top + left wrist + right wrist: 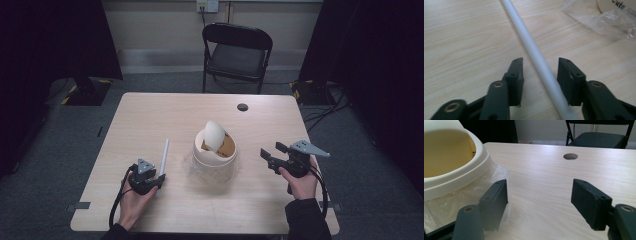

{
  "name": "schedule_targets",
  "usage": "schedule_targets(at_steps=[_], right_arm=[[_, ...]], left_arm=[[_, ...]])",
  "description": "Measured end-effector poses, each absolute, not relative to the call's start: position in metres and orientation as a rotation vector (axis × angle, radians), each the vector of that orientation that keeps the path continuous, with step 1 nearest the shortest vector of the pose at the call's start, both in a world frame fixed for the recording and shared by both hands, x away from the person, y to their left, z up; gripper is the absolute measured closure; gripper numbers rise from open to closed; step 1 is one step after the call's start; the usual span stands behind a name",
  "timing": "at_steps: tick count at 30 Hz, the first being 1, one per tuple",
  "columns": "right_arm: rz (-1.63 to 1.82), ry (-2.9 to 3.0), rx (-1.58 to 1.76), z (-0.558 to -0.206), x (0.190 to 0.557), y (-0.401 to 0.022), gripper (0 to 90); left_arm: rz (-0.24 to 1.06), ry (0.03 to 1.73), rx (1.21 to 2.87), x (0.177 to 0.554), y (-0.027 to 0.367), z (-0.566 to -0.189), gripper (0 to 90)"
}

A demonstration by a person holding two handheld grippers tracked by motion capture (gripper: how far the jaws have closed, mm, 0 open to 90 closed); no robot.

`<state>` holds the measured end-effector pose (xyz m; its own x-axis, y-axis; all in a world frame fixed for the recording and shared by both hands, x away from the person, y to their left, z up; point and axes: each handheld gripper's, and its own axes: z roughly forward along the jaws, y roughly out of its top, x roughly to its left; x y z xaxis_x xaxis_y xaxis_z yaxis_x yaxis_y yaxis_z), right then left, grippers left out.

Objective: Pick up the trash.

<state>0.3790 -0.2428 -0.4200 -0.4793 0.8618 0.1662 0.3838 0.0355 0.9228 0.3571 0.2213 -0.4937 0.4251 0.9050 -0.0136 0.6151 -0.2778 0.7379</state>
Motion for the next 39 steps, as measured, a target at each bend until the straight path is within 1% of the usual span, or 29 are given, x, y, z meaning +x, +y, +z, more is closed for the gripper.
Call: schedule_targets(at_steps=[3, 4, 9, 13, 20, 29, 35, 39], right_arm=[[1.45, 1.862, 1.26, -0.419, 0.378, -0.247, 30.5], [1.45, 1.857, 1.262, -0.419, 0.378, -0.248, 31.0], [1.454, 1.847, 1.267, -0.419, 0.378, -0.252, 31.7], [1.452, 1.849, 1.265, -0.419, 0.379, -0.253, 32.1], [1.457, 1.829, 1.276, -0.418, 0.378, -0.258, 32.7], [1.499, 1.764, 1.282, -0.41, 0.372, -0.272, 33.1], [1.554, 1.693, 1.251, -0.394, 0.364, -0.28, 33.2], [1.585, 1.669, 1.223, -0.387, 0.36, -0.281, 33.2]], left_arm=[[0.55, 1.289, 1.998, 0.357, 0.227, -0.494, 71.0], [0.535, 1.298, 1.973, 0.358, 0.228, -0.494, 73.6], [0.513, 1.329, 1.952, 0.359, 0.237, -0.494, 79.4], [0.516, 1.328, 1.941, 0.36, 0.242, -0.492, 79.7], [0.561, 1.274, 1.862, 0.354, 0.249, -0.476, 79.8], [0.629, 1.142, 1.725, 0.343, 0.248, -0.446, 79.8], [0.638, 1.043, 1.624, 0.332, 0.247, -0.418, 79.8], [0.666, 0.983, 1.595, 0.324, 0.244, -0.404, 79.8]])
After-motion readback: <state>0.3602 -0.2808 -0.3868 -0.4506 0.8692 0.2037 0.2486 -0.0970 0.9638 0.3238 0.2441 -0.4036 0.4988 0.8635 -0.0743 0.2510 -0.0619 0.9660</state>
